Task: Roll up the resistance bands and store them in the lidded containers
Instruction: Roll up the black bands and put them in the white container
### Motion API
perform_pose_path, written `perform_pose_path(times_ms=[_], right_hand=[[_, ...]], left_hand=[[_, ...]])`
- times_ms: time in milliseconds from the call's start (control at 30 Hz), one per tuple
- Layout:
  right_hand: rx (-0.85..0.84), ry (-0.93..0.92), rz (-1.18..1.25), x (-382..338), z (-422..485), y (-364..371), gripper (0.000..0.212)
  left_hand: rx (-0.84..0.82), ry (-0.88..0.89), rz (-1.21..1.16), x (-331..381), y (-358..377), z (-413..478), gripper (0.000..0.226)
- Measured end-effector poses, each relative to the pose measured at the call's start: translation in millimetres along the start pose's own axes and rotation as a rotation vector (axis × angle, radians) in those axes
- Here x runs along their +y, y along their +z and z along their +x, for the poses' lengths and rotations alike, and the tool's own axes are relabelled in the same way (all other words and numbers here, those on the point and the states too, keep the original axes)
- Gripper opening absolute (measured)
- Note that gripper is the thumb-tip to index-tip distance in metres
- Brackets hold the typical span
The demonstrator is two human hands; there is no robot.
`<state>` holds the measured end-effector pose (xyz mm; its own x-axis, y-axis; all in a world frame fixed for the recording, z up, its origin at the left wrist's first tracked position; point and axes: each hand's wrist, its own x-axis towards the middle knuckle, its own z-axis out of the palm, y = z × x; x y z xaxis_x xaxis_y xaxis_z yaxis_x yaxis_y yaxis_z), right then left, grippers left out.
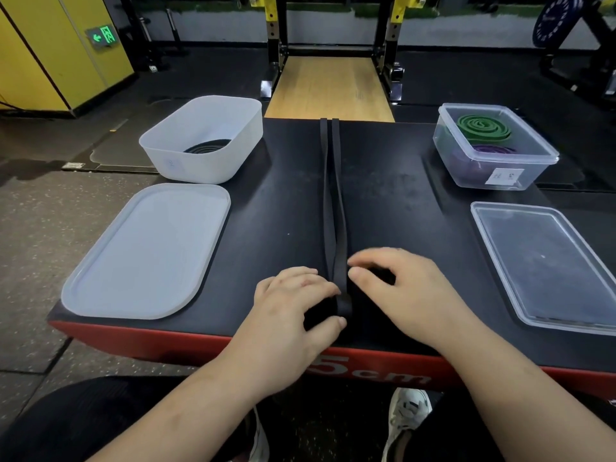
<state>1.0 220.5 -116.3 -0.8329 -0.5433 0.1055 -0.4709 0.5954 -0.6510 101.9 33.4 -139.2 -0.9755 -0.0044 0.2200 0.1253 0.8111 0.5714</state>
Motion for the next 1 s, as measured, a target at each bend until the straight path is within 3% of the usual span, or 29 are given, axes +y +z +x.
perform_pose_path(times_ms=[133, 400, 533, 800, 1000], right_hand=[[-0.014, 0.111, 0.082, -4, 18, 12, 0.048], [-0.033, 0.138, 0.315, -12, 40, 13, 0.039], [-0.012, 0.143, -0.044, -6, 45, 21, 0.035], [-0.066, -0.014, -0.276, -5, 47, 16, 0.041], [-0.048, -0.072, -0.32, -3, 36, 16, 0.041]], left_hand=[[-0.034, 0.007, -0.005, -2, -3, 0, 0.035], [-0.035, 0.023, -0.001, -4, -4, 0, 0.039], [-0.033, 0.022, 0.005, -4, -5, 0, 0.037], [-0.054, 0.012, 0.005, -2, -7, 1, 0.038], [-0.074, 0.011, 0.023, -4, -9, 4, 0.04]])
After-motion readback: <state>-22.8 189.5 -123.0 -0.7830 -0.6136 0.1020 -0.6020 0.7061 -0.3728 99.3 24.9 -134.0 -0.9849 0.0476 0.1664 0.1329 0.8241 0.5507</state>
